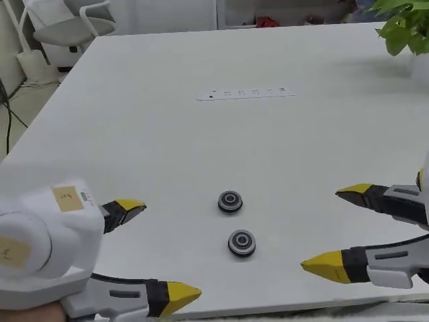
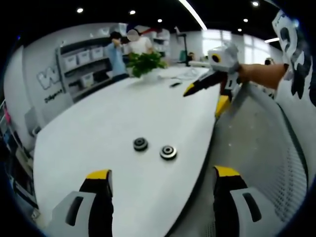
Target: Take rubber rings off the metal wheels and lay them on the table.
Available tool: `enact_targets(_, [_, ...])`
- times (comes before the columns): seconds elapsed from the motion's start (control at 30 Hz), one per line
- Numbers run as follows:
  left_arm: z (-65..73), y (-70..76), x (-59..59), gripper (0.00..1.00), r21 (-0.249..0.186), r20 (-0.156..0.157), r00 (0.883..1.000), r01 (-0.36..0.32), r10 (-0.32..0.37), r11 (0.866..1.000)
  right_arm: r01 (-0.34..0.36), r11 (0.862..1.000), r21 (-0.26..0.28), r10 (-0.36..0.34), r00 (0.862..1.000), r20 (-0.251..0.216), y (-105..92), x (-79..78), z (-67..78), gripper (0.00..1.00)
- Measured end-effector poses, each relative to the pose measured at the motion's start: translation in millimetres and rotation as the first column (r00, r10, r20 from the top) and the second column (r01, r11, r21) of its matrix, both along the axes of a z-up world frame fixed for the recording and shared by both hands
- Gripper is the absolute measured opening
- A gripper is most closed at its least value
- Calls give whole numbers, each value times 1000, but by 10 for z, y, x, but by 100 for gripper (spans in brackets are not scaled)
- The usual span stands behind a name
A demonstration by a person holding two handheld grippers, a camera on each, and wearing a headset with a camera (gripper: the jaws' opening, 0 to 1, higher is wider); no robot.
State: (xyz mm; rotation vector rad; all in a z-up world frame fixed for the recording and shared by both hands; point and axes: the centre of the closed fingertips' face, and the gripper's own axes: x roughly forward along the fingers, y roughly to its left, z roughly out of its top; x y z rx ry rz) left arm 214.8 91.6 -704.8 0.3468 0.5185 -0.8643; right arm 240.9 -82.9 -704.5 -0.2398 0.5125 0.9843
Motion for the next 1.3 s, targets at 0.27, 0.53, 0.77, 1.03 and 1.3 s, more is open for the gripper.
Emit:
enact_targets(0.27, [168,10,198,84,-34,24,1000,-18,19,999,-13,1000,17,13,1000,25,57,146,98,79])
enact_targets(0.53, [235,4,346,83,-39,46,999,-8,10,999,-40,999,27,39,998,59,125,327,162,78])
enact_targets(0.77, [284,-13,478,83,-40,67,998,1,2,999,-64,998,26,61,995,73,179,448,171,77])
enact_targets(1.03, [284,-59,591,81,-61,64,998,11,-8,998,-95,995,26,93,992,90,256,506,179,76])
enact_targets(1.3, [208,-136,645,81,-65,61,997,40,-36,997,-129,990,49,123,987,102,330,531,171,75])
